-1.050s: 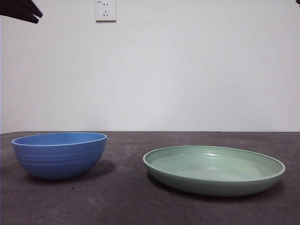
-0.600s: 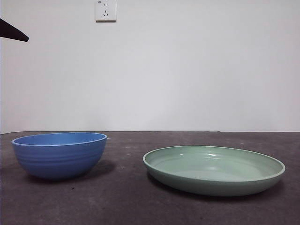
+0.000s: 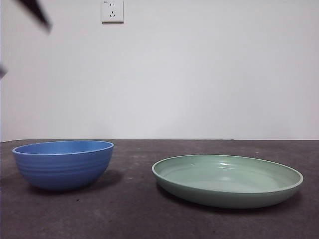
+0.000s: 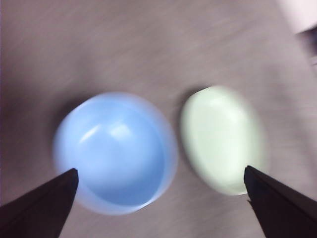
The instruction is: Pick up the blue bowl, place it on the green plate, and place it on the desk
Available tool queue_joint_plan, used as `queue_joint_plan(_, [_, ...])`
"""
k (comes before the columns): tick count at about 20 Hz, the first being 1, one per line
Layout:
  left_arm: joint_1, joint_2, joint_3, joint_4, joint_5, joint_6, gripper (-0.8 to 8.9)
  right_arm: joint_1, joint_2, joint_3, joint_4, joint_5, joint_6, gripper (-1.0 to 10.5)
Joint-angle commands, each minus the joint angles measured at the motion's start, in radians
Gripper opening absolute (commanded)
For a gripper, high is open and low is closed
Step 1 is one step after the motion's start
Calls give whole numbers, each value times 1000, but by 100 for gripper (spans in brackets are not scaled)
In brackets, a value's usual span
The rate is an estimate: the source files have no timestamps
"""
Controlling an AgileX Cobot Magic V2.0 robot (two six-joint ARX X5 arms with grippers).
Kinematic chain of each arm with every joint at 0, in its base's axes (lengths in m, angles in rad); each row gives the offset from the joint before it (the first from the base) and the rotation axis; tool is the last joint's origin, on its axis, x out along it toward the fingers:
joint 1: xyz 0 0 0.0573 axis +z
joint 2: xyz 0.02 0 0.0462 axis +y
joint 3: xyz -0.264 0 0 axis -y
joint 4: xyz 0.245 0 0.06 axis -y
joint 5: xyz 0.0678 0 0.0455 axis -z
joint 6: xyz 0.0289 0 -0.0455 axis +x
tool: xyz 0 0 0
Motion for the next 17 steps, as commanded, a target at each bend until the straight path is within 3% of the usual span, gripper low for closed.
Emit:
queue_joint_plan(1, [-2,68,15,-44,-115,40,563,1,4,13,9,-3,-13,584])
queue_joint_plan(14, [-7,512,38,95,-147,62,561,1,4,13,12,-3,-13,584])
queue_joint_plan(16, [-11,558,56,95,-149,66,536,1,4,13,12,-3,-13,583])
queue_joint_plan(17, [-17,575,66,95,-158,66,471,1,4,13,12,-3,-13,583])
